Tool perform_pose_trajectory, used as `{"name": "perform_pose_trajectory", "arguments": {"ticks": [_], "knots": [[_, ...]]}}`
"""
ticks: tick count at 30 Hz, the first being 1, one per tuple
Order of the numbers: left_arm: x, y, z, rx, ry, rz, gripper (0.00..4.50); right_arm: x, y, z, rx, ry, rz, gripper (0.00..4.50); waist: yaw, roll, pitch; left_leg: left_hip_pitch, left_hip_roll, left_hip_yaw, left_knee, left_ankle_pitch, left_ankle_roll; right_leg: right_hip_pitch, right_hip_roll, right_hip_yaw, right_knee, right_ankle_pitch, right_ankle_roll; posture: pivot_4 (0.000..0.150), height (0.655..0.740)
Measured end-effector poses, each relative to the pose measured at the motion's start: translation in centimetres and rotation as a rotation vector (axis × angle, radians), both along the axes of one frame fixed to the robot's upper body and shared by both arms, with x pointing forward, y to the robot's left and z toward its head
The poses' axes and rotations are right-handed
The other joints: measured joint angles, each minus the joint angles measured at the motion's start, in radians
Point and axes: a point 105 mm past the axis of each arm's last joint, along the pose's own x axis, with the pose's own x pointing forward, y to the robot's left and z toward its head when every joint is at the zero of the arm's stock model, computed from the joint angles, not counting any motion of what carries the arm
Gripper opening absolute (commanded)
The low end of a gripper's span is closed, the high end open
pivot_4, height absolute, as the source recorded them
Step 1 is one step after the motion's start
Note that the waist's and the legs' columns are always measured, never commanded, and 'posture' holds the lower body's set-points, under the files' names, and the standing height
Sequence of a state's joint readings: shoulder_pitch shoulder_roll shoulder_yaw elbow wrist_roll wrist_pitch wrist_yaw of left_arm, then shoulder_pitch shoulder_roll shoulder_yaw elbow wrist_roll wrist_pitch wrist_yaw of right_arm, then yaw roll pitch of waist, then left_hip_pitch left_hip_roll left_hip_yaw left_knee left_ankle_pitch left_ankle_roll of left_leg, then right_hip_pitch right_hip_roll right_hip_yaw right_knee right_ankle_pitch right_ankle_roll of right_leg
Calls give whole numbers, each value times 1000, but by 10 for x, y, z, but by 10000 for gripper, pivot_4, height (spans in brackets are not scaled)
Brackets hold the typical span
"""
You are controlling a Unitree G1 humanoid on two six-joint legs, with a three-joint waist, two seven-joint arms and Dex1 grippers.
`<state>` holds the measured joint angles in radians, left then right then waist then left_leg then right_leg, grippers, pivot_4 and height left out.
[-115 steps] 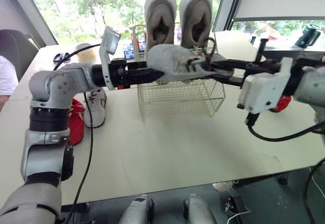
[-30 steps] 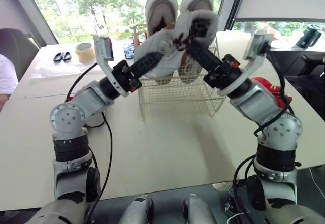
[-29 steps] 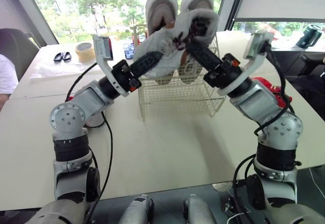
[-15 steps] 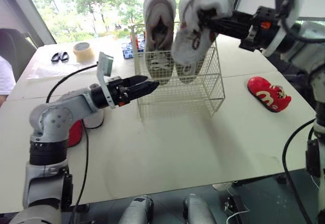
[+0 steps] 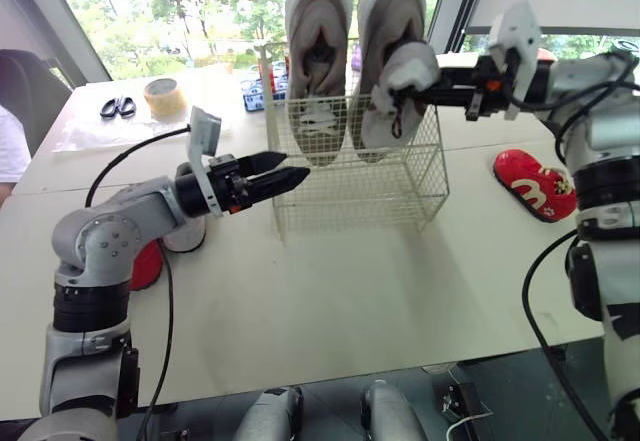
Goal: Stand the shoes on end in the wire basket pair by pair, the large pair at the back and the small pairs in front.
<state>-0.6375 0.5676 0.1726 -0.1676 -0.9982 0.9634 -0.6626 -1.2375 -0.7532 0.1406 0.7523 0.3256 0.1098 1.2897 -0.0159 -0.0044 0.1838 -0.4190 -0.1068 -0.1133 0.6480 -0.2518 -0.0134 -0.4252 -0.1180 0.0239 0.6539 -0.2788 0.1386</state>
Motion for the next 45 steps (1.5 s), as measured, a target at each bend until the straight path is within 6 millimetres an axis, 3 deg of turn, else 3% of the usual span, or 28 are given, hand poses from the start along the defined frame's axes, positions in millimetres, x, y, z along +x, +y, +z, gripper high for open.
{"name": "perform_pose_trajectory", "arguments": {"ticks": [6,14,20,27,33,36,39,45], "knots": [[1,0,0,5,0,17,44557,7,-5,-20,-3,59,-10,4388,-1,0,0,0,0,0,0,0,0,0,0,0,0,0,0,1500,7400],[3,5,1,26,-7,42,45000,7,-19,-33,50,56,-74,43952,-2,0,0,0,0,0,0,0,-1,0,0,0,1,0,0,1500,7400],[9,24,4,83,-24,141,45000,-12,-28,-30,32,1,-121,44541,1,0,0,0,0,0,1,1,-1,-1,0,0,2,0,0,1500,7400],[26,56,7,189,-42,363,45000,-49,-36,12,55,-120,-178,44541,4,0,0,0,0,-1,1,1,-1,-1,0,0,3,0,0,1500,7400],[58,93,14,299,-21,676,45000,-82,4,30,69,-154,-53,44541,3,0,0,0,0,-1,2,1,-2,-1,0,0,6,0,0,1500,7400],[69,120,-1,414,67,867,45000,-100,35,36,102,-133,79,44541,-1,0,0,0,0,-1,2,1,-2,-2,0,1,7,0,0,1500,7400],[70,135,-19,493,162,975,45000,-121,68,29,83,-92,231,44541,2,-1,0,0,0,-2,3,1,-2,-3,0,0,8,0,0,1500,7400],[63,156,-36,556,320,1072,45000,-122,75,13,96,-19,241,44541,8,-5,-1,-1,-1,-2,6,1,-2,-2,0,0,10,0,0,1500,7400]]}}
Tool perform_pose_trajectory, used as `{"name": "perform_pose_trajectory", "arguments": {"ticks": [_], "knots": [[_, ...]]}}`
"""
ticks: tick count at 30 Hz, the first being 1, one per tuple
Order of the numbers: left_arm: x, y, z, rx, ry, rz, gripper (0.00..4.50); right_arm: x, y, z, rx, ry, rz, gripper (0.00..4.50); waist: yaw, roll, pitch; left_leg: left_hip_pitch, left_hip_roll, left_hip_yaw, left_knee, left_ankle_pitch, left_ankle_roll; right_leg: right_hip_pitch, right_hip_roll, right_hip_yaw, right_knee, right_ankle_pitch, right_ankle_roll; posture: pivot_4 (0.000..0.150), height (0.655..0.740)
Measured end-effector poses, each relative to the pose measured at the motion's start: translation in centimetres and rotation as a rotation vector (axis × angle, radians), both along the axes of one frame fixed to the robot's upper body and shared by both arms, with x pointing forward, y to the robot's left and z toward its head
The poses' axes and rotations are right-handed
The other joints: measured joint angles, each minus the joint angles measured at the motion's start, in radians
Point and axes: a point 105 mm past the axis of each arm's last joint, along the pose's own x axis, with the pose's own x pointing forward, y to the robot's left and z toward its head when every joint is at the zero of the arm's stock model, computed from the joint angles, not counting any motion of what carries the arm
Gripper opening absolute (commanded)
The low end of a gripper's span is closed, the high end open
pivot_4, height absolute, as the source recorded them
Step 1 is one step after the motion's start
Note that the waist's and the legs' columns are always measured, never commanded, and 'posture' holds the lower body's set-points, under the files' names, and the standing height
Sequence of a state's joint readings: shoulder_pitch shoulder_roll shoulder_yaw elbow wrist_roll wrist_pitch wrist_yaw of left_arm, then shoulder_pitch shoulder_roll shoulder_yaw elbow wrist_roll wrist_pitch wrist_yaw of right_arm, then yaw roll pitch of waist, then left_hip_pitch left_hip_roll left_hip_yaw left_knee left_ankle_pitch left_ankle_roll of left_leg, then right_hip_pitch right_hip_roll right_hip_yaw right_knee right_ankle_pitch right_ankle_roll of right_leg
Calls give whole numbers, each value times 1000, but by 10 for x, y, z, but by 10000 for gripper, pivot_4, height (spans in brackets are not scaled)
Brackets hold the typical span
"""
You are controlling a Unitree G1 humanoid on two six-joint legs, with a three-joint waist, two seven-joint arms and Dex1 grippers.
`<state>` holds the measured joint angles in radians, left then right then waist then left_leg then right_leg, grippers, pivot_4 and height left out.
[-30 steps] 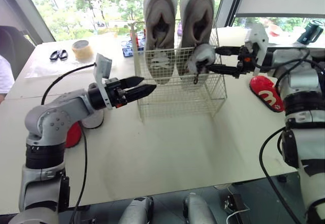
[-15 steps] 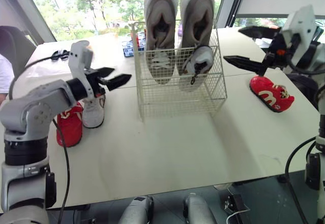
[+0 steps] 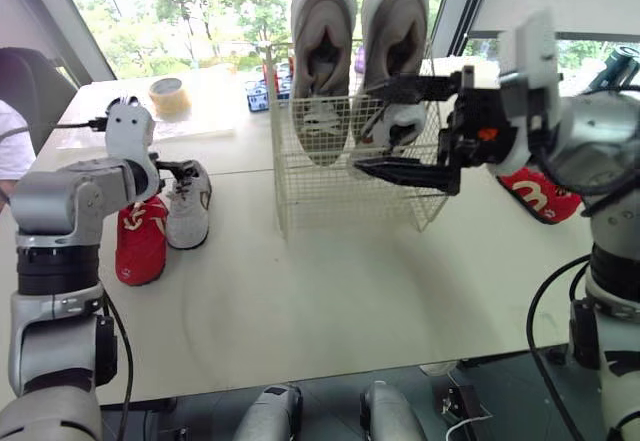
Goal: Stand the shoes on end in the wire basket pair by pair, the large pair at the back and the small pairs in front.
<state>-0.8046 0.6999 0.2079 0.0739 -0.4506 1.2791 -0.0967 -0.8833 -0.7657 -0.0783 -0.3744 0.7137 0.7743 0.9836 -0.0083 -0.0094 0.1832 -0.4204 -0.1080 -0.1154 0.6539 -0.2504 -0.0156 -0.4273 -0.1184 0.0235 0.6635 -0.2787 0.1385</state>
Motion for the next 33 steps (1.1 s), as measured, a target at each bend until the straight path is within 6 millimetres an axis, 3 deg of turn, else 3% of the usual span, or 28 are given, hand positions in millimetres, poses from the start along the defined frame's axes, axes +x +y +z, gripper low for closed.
{"name": "perform_pose_trajectory", "arguments": {"ticks": [5,10,17,21,24,27,28,30,33], "knots": [[-2,-1,0,-16,38,3,45000,2,0,-2,9,22,-10,44541,-3,0,0,0,0,0,0,0,0,-1,0,0,1,0,0,1500,7400],[2,-13,-22,-69,113,-28,45000,3,0,-3,15,38,-23,44541,-3,0,0,0,0,0,0,0,0,-1,0,0,1,0,0,1500,7400],[12,-15,-46,-78,152,-18,45000,0,1,-1,13,43,-46,44541,-3,0,0,0,0,0,0,0,-1,-1,0,0,1,0,0,1500,7400],[18,-15,-55,-87,159,-13,32875,0,0,-1,19,51,-68,45000,-4,0,0,0,0,0,0,0,-1,-1,0,0,1,0,0,1500,7400],[24,-16,-54,-88,143,-11,17229,2,-2,1,22,45,-92,45000,-1,0,0,0,0,0,0,0,-1,-1,0,0,1,0,0,1500,7400],[30,-19,-49,-88,113,-18,5691,1,-2,1,22,35,-98,45000,-1,-1,0,-1,0,0,1,0,-1,-1,0,0,1,0,0,1500,7400],[31,-20,-46,-87,99,-20,3524,1,-2,0,24,34,-104,45000,-1,-1,0,-1,0,0,2,0,-1,-1,0,0,1,0,0,1500,7400],[36,-22,-34,-80,42,-27,3524,1,-2,-2,26,40,-111,45000,-3,-2,0,-2,0,0,2,0,0,-1,0,0,1,0,0,1500,7400],[44,-33,6,-89,-197,-59,3524,2,-3,-4,29,43,-121,45000,-2,-2,0,-5,1,-1,6,0,0,-2,0,-1,2,0,0,1500,7400]]}}
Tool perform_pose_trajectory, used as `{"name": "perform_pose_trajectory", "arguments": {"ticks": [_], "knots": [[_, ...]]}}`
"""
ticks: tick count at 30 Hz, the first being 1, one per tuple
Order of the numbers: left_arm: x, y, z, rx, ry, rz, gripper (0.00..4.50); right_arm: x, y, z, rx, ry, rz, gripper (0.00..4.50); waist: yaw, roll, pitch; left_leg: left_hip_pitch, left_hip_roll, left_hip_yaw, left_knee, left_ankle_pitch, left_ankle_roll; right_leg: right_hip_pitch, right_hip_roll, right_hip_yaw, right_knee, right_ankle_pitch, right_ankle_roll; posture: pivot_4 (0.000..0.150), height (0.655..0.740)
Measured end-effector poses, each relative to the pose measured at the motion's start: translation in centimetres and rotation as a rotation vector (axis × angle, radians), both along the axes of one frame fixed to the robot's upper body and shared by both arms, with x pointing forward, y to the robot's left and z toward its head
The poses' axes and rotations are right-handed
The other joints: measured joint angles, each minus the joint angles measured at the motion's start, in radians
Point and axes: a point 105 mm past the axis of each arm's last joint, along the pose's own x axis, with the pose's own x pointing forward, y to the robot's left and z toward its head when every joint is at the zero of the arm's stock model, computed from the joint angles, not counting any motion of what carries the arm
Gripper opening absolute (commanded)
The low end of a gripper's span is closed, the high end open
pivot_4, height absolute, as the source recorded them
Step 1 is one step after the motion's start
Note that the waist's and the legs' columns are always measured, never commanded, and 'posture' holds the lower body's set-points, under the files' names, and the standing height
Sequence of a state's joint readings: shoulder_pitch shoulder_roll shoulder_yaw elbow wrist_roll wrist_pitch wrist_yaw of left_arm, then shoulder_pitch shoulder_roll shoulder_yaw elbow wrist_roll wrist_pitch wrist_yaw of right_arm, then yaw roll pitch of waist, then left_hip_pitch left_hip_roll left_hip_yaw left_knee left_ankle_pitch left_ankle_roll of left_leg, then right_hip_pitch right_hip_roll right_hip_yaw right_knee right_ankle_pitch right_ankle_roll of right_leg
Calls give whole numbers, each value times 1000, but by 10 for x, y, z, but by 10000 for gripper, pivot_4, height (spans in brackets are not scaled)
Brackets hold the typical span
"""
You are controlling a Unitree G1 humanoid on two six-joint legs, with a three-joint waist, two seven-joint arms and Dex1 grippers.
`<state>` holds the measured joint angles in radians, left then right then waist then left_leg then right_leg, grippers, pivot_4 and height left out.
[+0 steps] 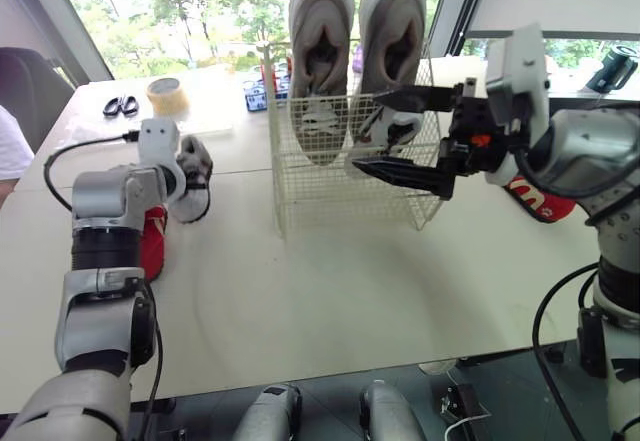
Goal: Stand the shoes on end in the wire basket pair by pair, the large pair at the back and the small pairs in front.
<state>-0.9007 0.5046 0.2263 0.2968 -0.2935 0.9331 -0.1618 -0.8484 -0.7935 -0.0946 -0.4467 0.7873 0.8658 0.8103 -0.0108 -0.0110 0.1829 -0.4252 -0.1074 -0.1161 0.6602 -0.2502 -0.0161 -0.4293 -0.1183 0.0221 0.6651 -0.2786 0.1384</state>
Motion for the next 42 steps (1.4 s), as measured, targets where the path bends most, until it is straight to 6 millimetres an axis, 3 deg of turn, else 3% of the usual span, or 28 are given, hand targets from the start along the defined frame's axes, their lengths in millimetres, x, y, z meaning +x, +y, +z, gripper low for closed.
{"name": "perform_pose_trajectory", "arguments": {"ticks": [3,5,7,9,10,12,17,27,34,38,42], "knots": [[-6,-25,65,-65,-369,-73,3524,1,0,1,6,-6,1,45000,2,-2,1,-2,0,0,3,0,1,0,0,-1,0,0,0,1500,7400],[-25,-44,120,-115,-637,-150,3524,2,0,3,14,-13,1,45000,2,-2,1,-2,0,0,4,-1,1,0,0,-1,-1,1,1,1500,7400],[-46,-56,160,-187,-858,-176,3524,3,0,4,11,-21,-2,45000,1,-3,1,-2,0,0,4,-1,1,1,0,-1,0,1,1,1500,7400],[-65,-67,184,-255,-1034,-197,3524,3,1,4,10,-27,0,45000,2,-2,1,-1,0,1,4,-1,1,1,0,-1,0,1,1,1500,7400],[-71,-74,186,-285,-1081,-210,3524,3,1,4,11,-31,-1,45000,2,-2,1,0,0,1,4,-1,1,2,0,-1,0,1,1,1500,7400],[-73,-88,177,-314,-1108,-231,3524,4,1,5,12,-37,-5,45000,2,-2,1,0,0,1,4,-1,1,2,0,-1,0,1,1,1500,7400],[-58,-125,128,-246,-1051,-261,3524,5,1,5,21,-40,-15,45000,2,-3,1,-1,0,1,5,0,1,2,0,-1,0,1,1,1500,7400],[-50,-186,83,-132,-1147,-306,3524,2,-4,4,15,-45,-85,45000,23,-3,1,-1,-1,1,5,-1,2,2,0,0,0,1,1,1500,7400],[-44,-198,65,-109,-1154,-276,3524,-2,-7,7,24,-46,-106,45000,27,-3,1,0,-1,1,6,-1,2,3,0,-1,0,3,2,1500,7400],[-42,-200,51,-94,-1128,-266,20607,-3,-7,8,19,-51,-117,45000,27,-3,0,0,-1,1,6,-1,3,3,0,-1,0,3,2,1500,7400],[-44,-202,24,-52,-1076,-289,39668,-3,-8,8,24,-44,-122,45000,28,-3,-1,1,-1,1,6,-1,3,4,0,-1,0,3,2,1500,7400]]}}
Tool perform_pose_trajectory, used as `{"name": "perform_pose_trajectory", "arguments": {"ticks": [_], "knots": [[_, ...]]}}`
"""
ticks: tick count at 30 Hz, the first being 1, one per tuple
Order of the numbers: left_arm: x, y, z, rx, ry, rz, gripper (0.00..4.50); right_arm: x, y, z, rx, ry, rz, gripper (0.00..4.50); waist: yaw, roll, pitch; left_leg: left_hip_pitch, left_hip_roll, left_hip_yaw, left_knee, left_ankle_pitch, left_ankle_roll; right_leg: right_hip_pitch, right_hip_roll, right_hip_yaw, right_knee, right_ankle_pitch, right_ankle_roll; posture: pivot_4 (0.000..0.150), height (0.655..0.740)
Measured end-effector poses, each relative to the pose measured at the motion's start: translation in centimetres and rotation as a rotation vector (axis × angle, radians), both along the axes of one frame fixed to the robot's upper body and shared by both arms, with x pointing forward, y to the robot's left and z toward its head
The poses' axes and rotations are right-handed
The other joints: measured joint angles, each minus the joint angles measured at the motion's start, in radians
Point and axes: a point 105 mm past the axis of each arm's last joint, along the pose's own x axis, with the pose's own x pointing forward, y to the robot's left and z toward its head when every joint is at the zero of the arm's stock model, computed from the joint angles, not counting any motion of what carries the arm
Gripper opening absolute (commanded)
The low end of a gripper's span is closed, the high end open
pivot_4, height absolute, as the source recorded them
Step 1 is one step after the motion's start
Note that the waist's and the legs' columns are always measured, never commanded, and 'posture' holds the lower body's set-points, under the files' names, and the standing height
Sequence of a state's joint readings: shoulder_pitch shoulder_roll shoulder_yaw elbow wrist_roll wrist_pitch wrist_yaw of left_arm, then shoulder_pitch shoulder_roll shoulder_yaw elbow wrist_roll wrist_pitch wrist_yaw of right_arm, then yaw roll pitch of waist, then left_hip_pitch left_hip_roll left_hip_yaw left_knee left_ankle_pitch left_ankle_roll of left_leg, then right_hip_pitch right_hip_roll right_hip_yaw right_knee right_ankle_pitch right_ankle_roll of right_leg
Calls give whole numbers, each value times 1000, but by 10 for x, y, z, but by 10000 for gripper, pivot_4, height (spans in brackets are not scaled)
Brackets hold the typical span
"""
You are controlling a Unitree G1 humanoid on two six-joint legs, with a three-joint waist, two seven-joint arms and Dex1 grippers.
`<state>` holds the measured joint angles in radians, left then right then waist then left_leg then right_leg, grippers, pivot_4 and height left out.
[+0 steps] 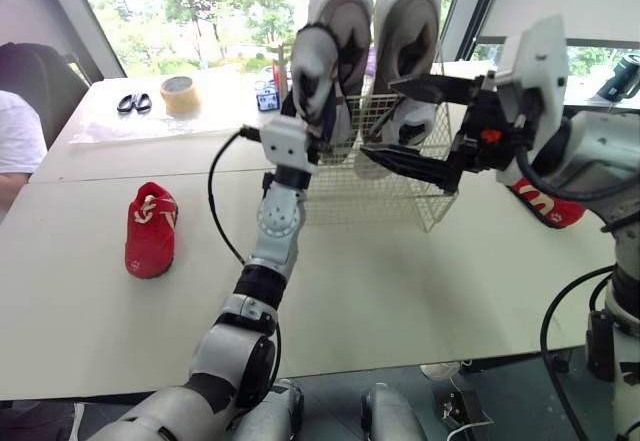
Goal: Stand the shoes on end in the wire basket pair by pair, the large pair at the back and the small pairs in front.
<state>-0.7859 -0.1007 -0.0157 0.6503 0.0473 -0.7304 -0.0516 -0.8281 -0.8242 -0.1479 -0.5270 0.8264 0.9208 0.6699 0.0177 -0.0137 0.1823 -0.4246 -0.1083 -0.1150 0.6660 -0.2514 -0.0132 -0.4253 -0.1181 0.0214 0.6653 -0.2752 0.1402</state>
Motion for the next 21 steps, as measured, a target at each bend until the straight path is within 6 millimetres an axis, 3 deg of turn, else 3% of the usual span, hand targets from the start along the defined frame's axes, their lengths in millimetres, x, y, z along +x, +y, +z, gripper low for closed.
{"name": "perform_pose_trajectory", "arguments": {"ticks": [1,5,9,17,21], "knots": [[2,-2,-9,22,29,-3,44546,0,0,0,1,1,2,45000,1,0,0,0,0,0,0,0,0,0,0,0,0,1,0,1500,7400],[-1,0,-18,35,51,-9,44546,0,0,0,2,1,3,45000,-2,1,-1,2,0,0,0,-1,6,2,1,0,0,2,-1,1500,7400],[-6,14,-19,47,85,-19,44546,0,0,0,3,0,3,45000,-14,4,-4,3,1,1,-2,-1,6,1,1,2,-1,2,-1,1500,7400],[-22,63,-21,60,307,-136,44546,1,-1,-4,8,10,5,45000,-39,7,-6,7,1,0,-4,-2,7,-1,2,4,0,3,-2,1500,7400],[-24,93,-14,-90,455,-240,44546,5,-5,-9,14,28,-3,45000,-25,6,-6,7,1,-1,-2,-2,7,0,2,3,0,4,-3,1500,7400]]}}
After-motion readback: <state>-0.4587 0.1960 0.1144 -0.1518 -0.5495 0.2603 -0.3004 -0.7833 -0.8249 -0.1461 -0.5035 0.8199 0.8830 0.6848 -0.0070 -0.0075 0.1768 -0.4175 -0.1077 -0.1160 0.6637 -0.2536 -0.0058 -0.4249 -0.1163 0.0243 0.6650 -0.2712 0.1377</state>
